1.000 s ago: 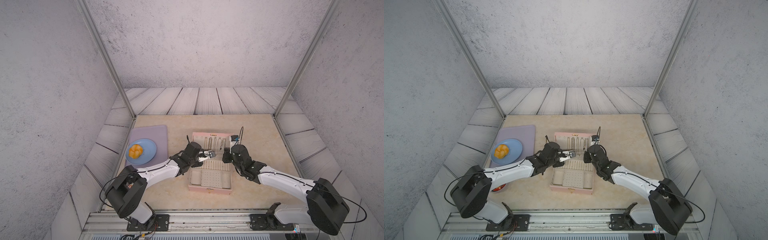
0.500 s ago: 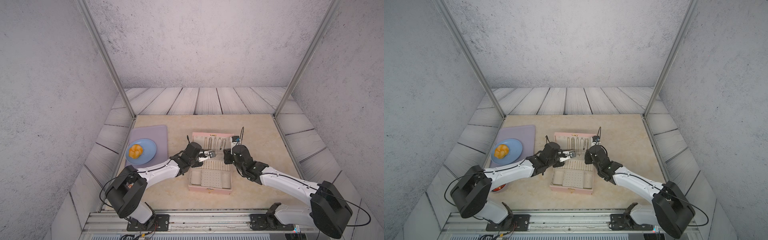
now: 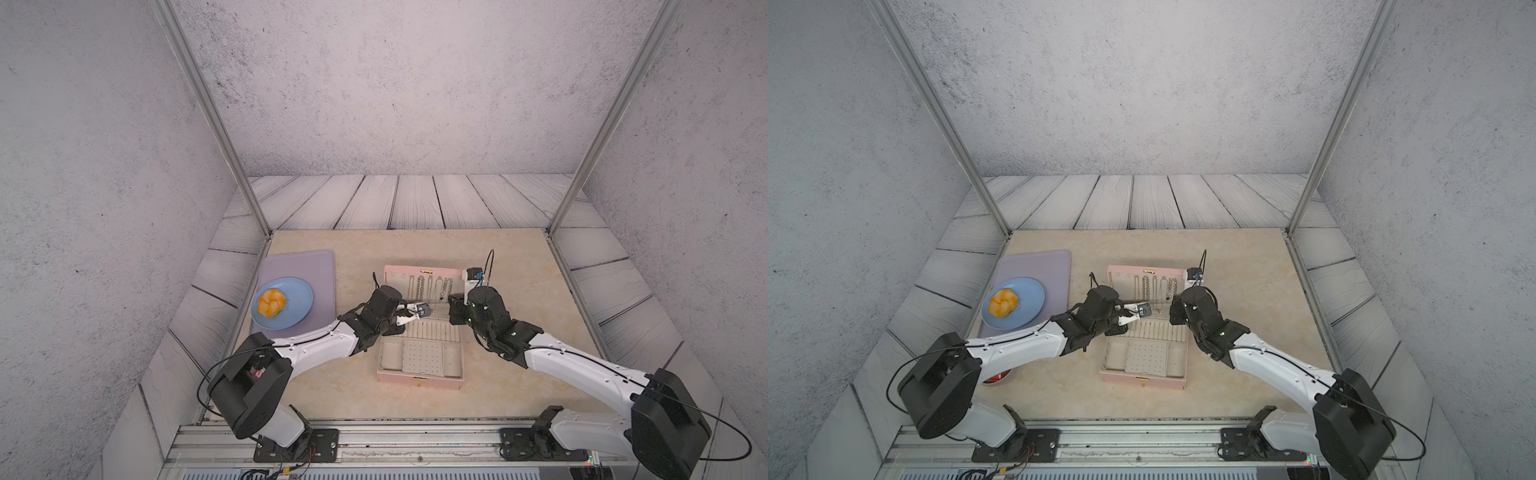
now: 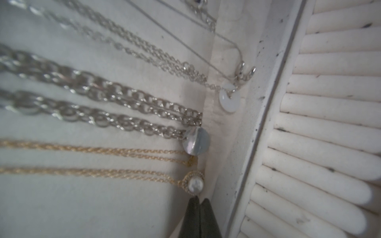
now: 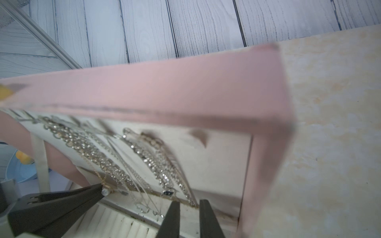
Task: Put jewelry chain into jewelry box
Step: Adjust the necklace in the storage slot.
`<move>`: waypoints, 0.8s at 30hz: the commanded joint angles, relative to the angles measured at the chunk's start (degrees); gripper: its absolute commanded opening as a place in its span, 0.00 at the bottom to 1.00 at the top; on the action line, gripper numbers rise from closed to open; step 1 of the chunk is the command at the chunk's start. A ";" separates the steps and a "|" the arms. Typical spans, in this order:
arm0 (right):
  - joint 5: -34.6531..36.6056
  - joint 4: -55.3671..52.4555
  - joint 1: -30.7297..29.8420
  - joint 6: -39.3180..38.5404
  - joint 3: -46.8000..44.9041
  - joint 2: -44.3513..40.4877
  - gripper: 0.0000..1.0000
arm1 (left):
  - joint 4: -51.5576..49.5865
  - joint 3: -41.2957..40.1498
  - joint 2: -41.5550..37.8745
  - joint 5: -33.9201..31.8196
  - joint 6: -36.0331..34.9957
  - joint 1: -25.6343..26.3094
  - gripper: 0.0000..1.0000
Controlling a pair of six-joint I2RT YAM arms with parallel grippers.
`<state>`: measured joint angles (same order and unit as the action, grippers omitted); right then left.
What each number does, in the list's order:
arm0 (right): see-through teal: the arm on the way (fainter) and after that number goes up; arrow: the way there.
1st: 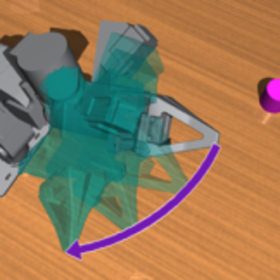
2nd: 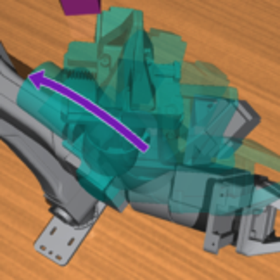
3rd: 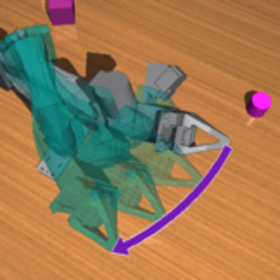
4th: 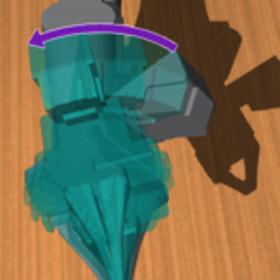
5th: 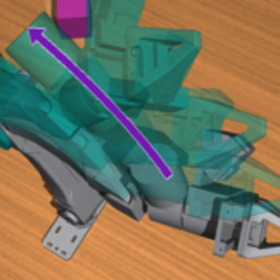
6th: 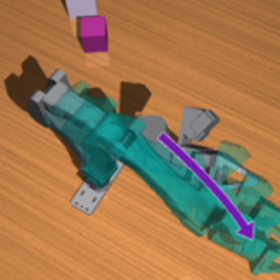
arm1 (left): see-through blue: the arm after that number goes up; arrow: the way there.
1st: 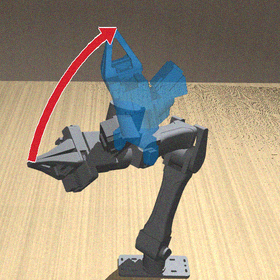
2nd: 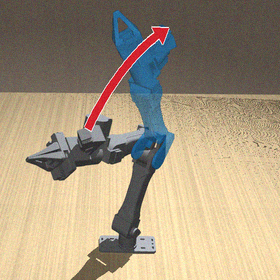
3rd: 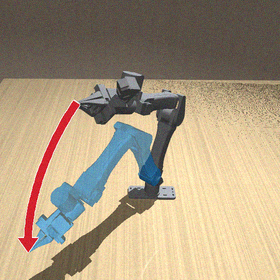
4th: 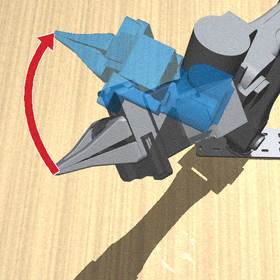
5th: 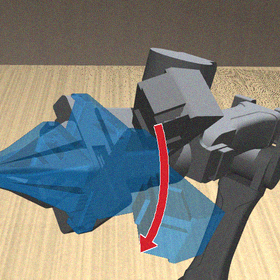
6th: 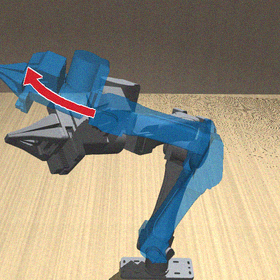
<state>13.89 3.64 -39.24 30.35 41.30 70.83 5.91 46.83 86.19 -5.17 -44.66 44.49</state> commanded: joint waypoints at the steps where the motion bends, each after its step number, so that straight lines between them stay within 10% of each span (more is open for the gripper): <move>1: -0.69 -0.06 0.37 0.82 1.71 1.08 0.20 | 0.29 -1.70 -2.44 3.52 0.00 0.86 0.00; 24: -11.70 2.65 0.51 8.65 0.54 1.51 0.17 | -0.42 0.90 0.15 -1.42 3.14 0.85 0.00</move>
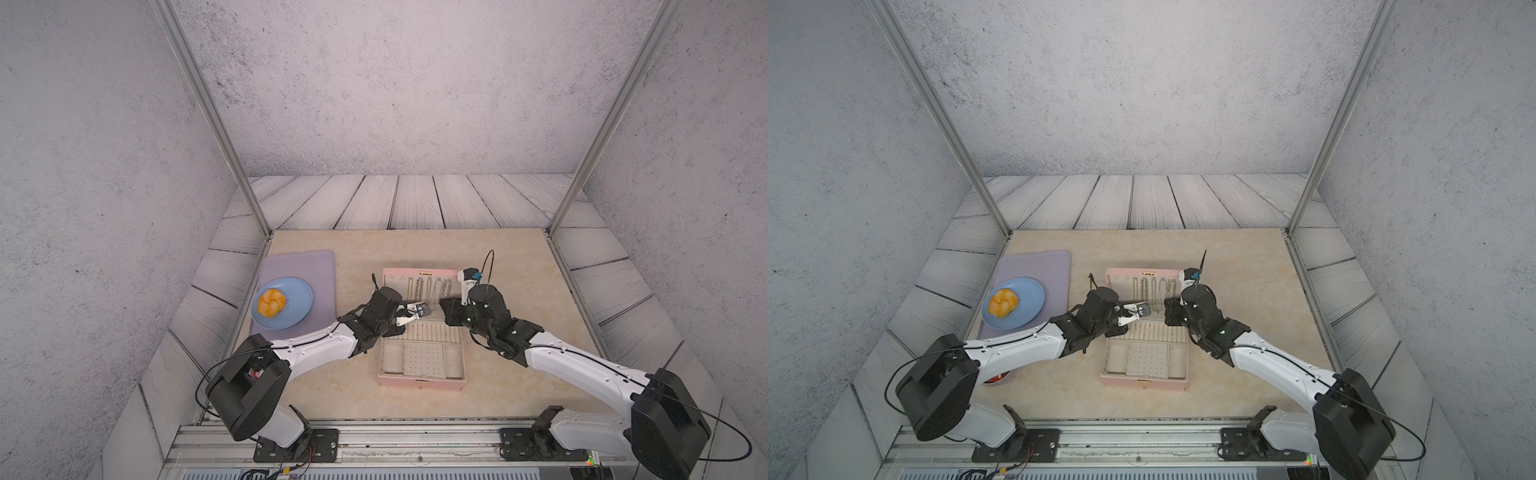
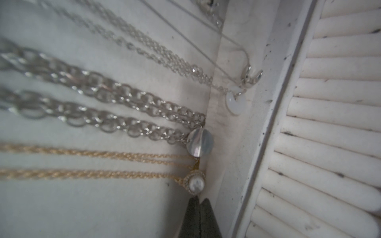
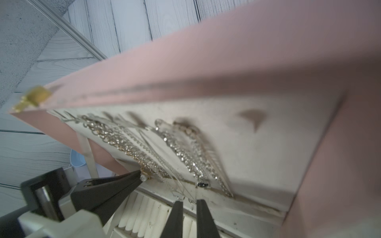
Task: Put jewelry chain into jewelry box
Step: Adjust the necklace in the storage slot.
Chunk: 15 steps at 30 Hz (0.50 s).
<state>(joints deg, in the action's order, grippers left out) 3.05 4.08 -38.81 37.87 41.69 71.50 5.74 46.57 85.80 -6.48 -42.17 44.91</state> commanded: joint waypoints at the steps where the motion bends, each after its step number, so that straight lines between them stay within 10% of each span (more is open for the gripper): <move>1: -0.63 2.69 0.07 1.09 0.30 1.31 0.17 | -0.14 1.13 0.56 -0.09 0.61 0.40 0.00; 15: 8.77 9.48 -3.30 -2.36 -5.93 -0.92 0.23 | 0.43 1.30 1.16 -1.17 0.78 0.36 0.00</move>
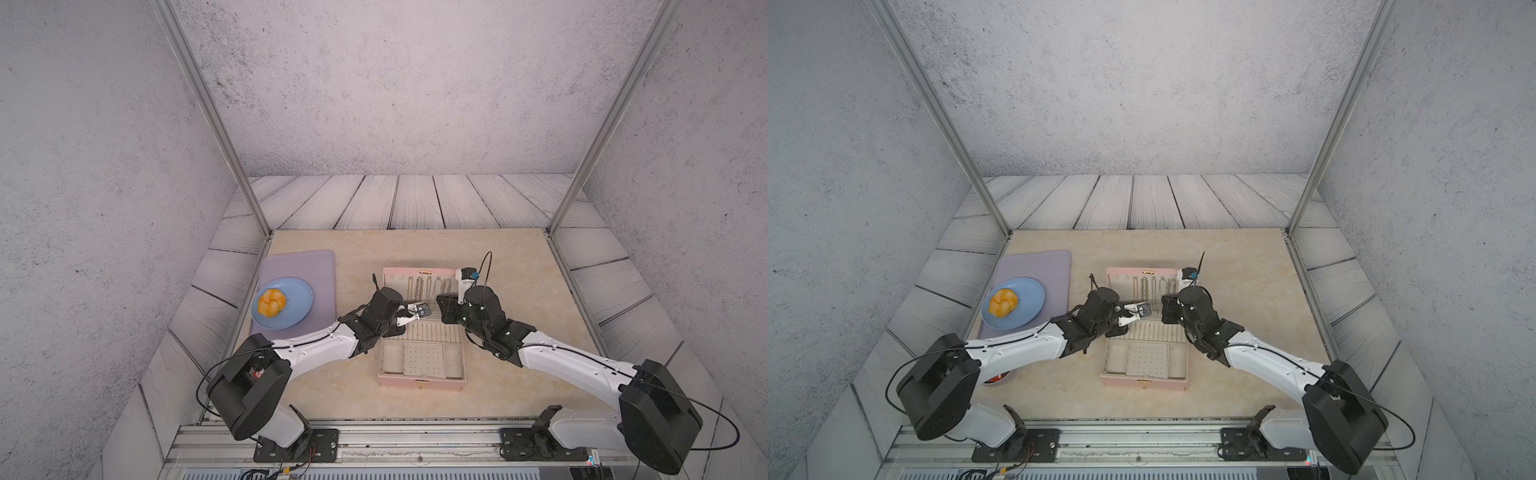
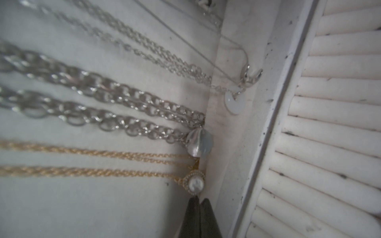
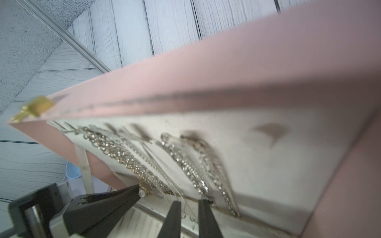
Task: Put jewelry chain into jewelry box
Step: Adjust the necklace in the storage slot.
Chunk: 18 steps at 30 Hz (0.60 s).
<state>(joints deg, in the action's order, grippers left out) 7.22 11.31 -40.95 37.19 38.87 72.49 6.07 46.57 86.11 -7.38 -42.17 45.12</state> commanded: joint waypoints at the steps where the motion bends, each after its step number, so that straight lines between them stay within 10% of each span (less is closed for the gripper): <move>1: 5.40 3.52 -1.37 -2.03 -4.18 -2.50 0.23 | 0.14 1.33 0.82 -0.20 0.90 0.14 0.00; 18: 11.90 19.22 -3.40 -5.19 -7.72 3.56 0.27 | 0.09 1.42 1.29 -0.79 1.04 0.05 0.00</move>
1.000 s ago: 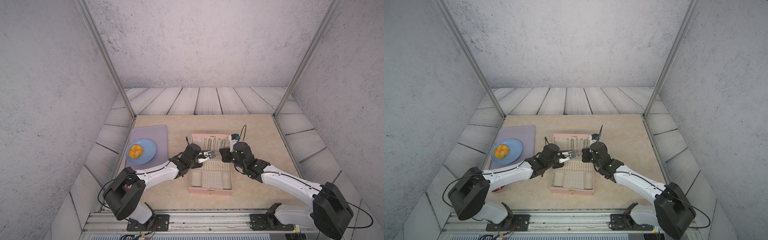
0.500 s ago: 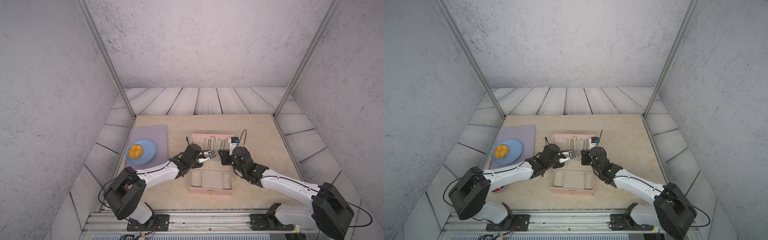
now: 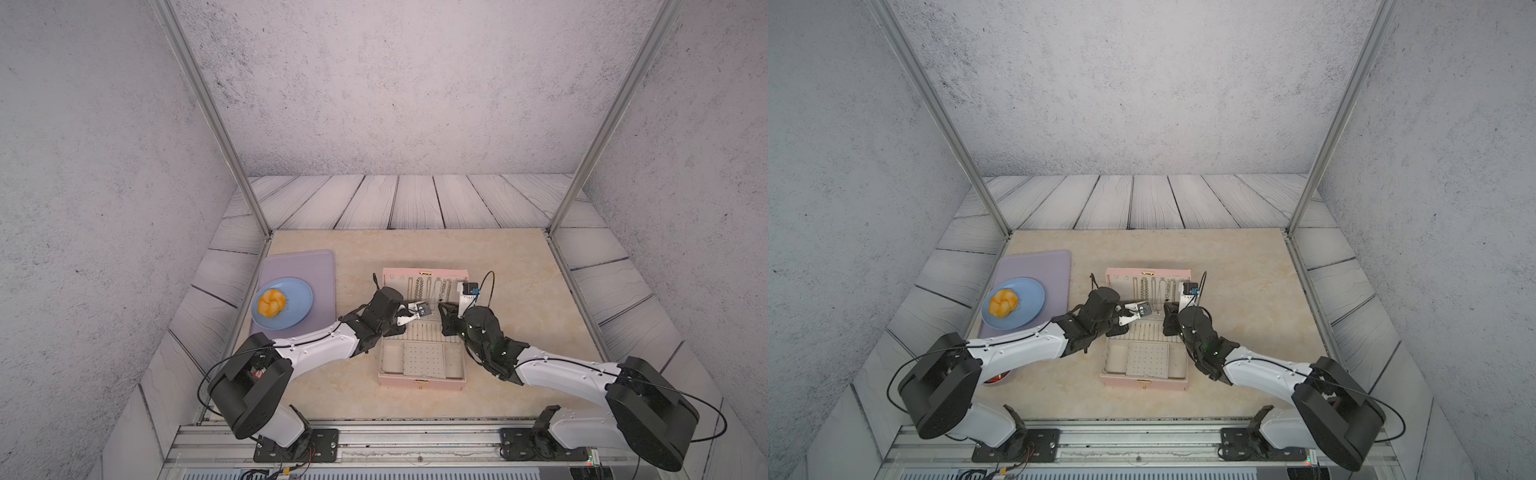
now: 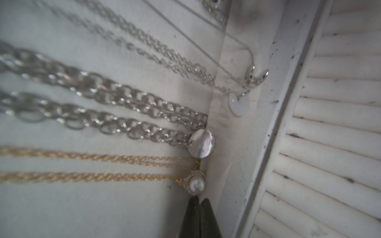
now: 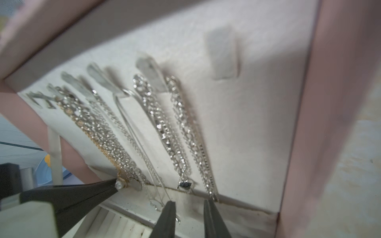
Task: Put jewelry chain into jewelry box
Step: Adjust the necklace in the storage slot.
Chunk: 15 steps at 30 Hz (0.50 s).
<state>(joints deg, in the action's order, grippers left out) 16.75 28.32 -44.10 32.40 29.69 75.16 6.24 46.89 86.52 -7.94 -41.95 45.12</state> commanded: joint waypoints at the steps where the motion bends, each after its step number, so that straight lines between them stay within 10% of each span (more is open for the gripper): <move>1: 3.00 2.05 -0.28 -0.09 1.61 1.19 0.26 | -0.09 1.03 0.85 -0.25 0.82 0.05 0.00; 15: 4.94 1.88 -0.26 -0.25 3.78 4.82 0.24 | 0.31 0.63 0.36 -0.58 0.56 -0.04 0.00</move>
<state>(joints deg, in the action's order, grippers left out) 19.05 29.85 -44.36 32.49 31.99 79.31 6.24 46.89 86.52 -8.25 -41.98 45.12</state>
